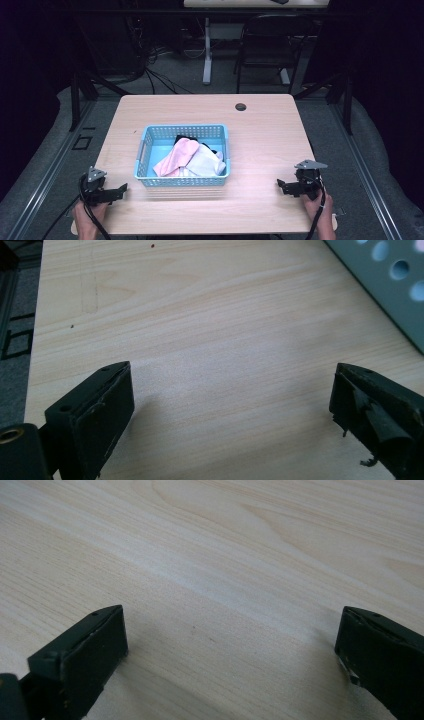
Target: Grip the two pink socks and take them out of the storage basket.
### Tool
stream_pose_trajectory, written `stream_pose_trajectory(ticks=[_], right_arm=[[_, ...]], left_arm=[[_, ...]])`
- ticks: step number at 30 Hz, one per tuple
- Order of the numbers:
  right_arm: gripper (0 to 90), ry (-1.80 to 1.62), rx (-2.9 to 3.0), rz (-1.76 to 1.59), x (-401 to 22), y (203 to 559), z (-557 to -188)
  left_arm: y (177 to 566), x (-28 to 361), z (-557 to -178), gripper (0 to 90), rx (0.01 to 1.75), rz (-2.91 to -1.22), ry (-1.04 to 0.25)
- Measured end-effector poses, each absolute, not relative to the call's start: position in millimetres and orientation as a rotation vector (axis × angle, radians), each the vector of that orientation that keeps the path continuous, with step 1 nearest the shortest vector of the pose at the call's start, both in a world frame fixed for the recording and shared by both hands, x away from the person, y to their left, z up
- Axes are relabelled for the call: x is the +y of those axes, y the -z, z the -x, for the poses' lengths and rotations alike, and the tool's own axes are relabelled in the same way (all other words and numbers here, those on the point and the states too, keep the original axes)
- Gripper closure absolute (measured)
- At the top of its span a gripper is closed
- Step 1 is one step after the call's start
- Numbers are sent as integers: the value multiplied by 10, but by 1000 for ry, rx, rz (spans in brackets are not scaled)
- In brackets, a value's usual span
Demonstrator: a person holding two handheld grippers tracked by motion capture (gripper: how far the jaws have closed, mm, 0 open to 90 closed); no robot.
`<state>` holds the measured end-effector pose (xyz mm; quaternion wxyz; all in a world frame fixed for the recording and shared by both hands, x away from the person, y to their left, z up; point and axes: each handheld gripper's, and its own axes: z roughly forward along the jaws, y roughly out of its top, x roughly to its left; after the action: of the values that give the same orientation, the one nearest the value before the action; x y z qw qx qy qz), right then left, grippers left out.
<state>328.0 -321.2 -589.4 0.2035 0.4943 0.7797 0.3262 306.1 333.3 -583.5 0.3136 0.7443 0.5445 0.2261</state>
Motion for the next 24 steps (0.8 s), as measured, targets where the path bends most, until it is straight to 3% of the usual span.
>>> stream_pose_trajectory(ticks=[24], right_arm=[[0,-910,2176,-1379,-3212,5893,-3280]], left_arm=[[4982,3149,-3195,29,1378,-2027,-506]])
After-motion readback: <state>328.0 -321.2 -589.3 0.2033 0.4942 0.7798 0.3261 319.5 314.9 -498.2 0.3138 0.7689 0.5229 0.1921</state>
